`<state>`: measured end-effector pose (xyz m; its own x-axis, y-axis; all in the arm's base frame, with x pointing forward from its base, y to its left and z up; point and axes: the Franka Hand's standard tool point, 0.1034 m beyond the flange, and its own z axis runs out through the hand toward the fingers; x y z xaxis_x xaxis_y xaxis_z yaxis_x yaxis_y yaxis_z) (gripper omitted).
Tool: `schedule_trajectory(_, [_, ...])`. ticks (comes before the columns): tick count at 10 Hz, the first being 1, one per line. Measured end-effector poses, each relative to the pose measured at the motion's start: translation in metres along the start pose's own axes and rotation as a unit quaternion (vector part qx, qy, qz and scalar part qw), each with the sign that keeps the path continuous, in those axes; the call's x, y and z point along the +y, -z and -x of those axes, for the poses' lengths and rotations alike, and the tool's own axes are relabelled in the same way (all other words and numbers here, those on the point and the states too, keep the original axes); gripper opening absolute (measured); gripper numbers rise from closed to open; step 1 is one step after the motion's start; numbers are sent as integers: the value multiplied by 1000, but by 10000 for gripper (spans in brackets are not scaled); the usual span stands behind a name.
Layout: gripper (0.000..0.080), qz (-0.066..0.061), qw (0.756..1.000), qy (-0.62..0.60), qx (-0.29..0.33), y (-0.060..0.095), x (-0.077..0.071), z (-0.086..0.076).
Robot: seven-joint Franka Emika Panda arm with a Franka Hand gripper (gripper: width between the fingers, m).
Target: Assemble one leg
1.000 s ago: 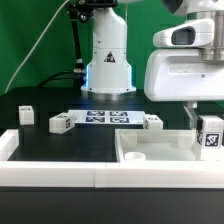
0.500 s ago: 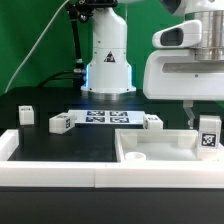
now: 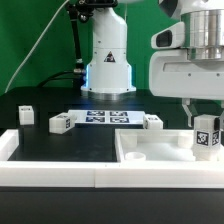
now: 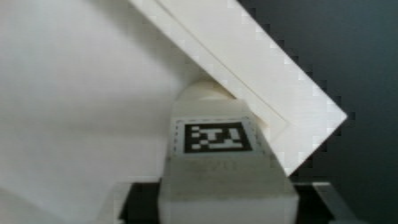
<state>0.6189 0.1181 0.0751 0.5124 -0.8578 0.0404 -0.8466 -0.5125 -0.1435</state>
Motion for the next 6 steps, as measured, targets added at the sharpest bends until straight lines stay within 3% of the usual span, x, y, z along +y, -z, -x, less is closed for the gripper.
schedule_trajectory(2, [294,-7,993,-116,-3,0,0,1])
schedule_trajectory(4, [296,-22,969,-246,-11,0,0,1])
schedule_trajectory(6, [300,-29,948,-315,-28,0,0,-2])
